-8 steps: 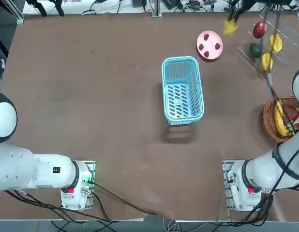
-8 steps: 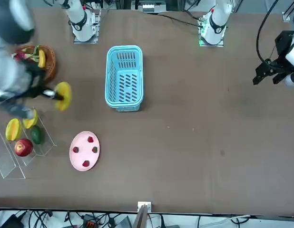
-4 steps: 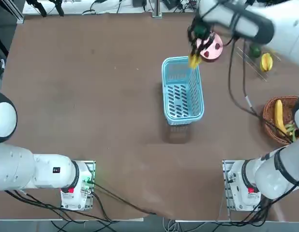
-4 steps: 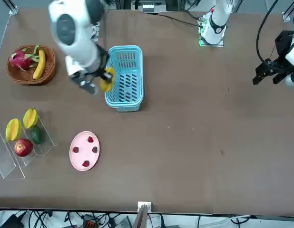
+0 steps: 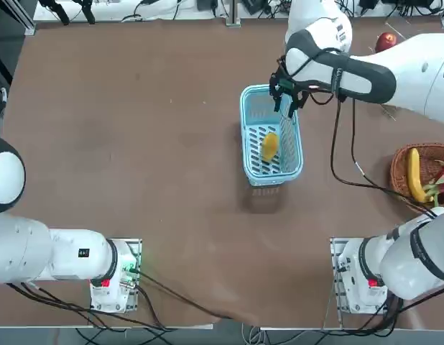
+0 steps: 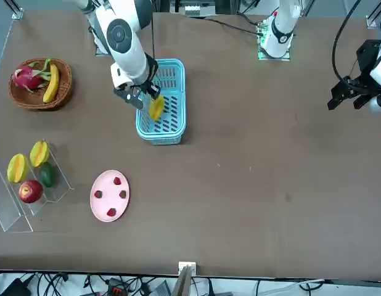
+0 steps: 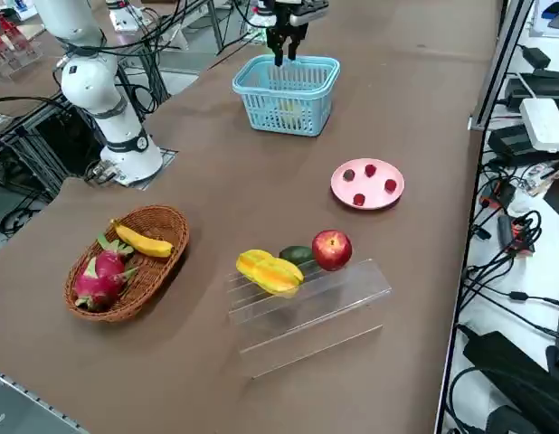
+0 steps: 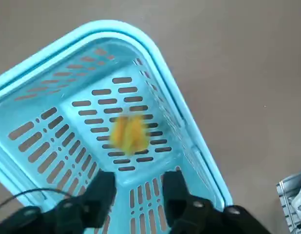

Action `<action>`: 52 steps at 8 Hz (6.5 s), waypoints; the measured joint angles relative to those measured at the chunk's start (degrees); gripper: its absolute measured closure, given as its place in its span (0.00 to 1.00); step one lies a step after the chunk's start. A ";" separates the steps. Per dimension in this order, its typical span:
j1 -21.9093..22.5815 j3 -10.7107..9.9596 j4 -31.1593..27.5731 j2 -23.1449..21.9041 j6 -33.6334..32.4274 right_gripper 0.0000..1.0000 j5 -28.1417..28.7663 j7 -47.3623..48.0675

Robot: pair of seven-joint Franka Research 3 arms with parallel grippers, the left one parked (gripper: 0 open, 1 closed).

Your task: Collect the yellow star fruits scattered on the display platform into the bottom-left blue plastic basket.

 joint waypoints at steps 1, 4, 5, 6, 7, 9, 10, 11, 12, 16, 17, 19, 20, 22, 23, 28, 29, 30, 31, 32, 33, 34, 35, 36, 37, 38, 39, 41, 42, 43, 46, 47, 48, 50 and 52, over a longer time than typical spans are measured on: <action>-0.59 -0.93 0.16 -1.04 0.00 0.14 -0.42 -0.35; -11.51 -3.49 5.12 -3.02 -6.77 0.00 -1.32 -14.54; -17.35 -4.23 7.65 -3.14 -8.96 0.00 -1.50 -22.13; -23.30 -4.75 10.09 -3.18 -10.30 0.00 -2.56 -29.43; -29.34 -4.95 12.06 -3.00 -11.09 0.00 -4.93 -36.93; -39.94 -5.14 14.66 -0.39 -10.59 0.00 -8.91 -53.46; -44.67 -5.16 16.76 2.86 -8.50 0.00 -9.25 -60.21; -48.36 -5.17 18.76 6.94 -4.86 0.00 -9.62 -66.34; -50.50 -5.16 19.93 10.85 -0.67 0.00 -10.53 -70.91; -53.85 -4.89 21.33 21.92 11.35 0.00 -11.71 -77.48; -54.56 -4.83 21.56 22.58 11.64 0.00 -11.71 -78.19; -55.39 -4.75 21.68 22.90 11.64 0.00 -11.71 -78.92; -55.47 -4.71 21.69 22.97 11.86 0.00 -11.18 -78.93; -55.57 -4.66 21.71 23.96 14.34 0.00 -8.51 -78.93; -55.62 -4.65 21.72 24.85 15.42 0.00 -8.10 -78.93; -55.65 -3.96 24.70 28.24 19.00 0.00 -7.73 -78.93; -55.65 -3.92 25.48 28.94 19.11 0.00 -7.53 -78.93; -55.65 -3.88 25.78 29.38 19.39 0.00 -7.29 -78.93; -55.63 -3.72 25.94 29.65 19.57 0.01 -6.95 -78.92; -55.59 -3.54 25.96 29.70 19.60 0.04 -6.68 -78.92; -55.57 -3.42 25.98 29.70 19.60 0.07 -6.55 -78.90; -55.55 -3.37 25.99 29.69 19.59 0.09 -6.53 -78.90; -55.55 -3.36 25.99 29.67 19.53 0.12 -6.53 -78.90; -55.65 -3.37 26.00 29.62 18.95 0.17 -6.53 -78.91; -55.81 -3.40 26.07 29.48 17.58 0.18 -6.53 -78.91; -55.91 -3.40 26.19 29.29 16.00 0.32 -6.53 -78.91; -55.93 -3.42 26.28 29.08 14.85 0.54 -6.53 -78.98; -55.92 -3.40 26.31 28.46 13.74 0.83 -6.53 -79.04; -55.81 -3.31 26.32 28.21 13.66 0.83 -6.53 -79.04; -55.71 -3.18 26.39 27.95 13.37 0.83 -6.53 -79.06; -52.81 -2.96 28.61 26.15 5.09 0.83 -6.54 -77.74; -51.05 -2.85 29.76 24.25 -0.76 0.83 -6.54 -73.98; -48.42 -2.62 30.27 21.51 -7.01 0.83 -6.39 -68.87; -39.14 -2.17 30.16 16.19 -16.46 0.83 -5.91 -54.75; -28.10 -1.84 28.86 12.80 -20.15 0.83 -4.79 -39.75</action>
